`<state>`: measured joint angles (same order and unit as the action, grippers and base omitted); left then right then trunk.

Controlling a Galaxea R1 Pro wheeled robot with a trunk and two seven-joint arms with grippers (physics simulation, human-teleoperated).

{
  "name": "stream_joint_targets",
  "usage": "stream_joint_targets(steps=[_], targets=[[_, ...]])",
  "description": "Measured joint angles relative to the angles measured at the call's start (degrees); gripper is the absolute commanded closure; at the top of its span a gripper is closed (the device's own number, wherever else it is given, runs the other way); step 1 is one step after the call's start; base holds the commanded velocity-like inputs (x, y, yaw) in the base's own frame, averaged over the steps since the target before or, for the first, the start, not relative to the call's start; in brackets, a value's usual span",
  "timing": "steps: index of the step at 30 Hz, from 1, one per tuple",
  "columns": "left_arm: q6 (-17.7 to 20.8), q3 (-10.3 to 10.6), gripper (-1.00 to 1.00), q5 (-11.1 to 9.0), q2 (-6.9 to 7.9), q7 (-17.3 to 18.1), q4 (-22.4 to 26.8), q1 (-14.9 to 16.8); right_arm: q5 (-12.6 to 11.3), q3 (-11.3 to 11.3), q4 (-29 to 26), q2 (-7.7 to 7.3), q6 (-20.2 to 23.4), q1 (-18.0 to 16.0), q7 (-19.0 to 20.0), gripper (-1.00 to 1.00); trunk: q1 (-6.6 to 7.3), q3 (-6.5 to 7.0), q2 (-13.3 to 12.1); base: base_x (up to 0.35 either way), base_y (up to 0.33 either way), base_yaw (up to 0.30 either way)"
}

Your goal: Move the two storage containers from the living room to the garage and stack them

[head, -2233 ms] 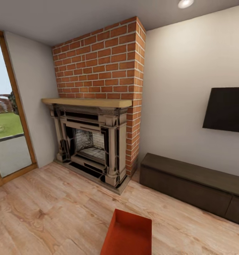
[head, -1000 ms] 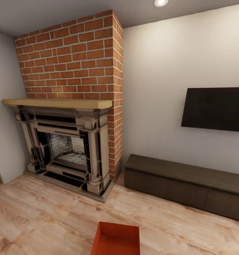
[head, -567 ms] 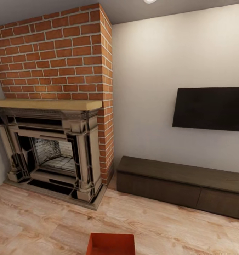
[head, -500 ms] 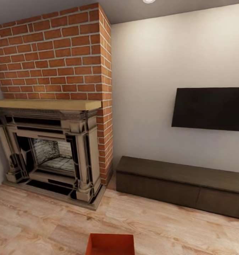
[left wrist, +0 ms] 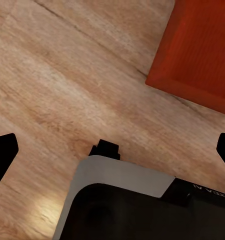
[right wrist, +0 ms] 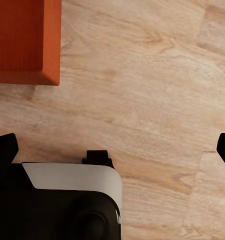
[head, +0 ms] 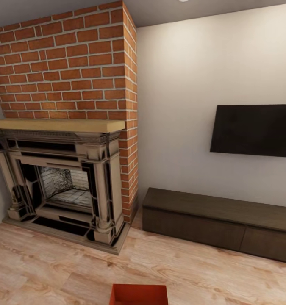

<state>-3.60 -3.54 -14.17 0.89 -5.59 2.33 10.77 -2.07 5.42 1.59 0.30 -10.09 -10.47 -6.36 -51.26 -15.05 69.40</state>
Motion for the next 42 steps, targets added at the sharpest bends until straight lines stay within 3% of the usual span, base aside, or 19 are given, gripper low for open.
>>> stream_joint_targets(steps=[31, 42], targets=[[0.0, 0.07, -1.0, 0.0, 0.0, -0.11, -0.01, 0.0, 0.0, 0.01, 0.0, 0.04, 0.05, 0.0, -0.01, -1.0, 0.0, 0.0, 0.0, -0.011, 0.017, 0.0], [-0.07, 0.08, -1.0, 0.0, 0.02, -0.1, -0.01, 0.0, 0.0, 0.01, 0.0, 0.12, 0.07, 0.0, -0.01, -1.0, 0.0, 0.0, 0.0, 0.0, 0.0, -0.129]])
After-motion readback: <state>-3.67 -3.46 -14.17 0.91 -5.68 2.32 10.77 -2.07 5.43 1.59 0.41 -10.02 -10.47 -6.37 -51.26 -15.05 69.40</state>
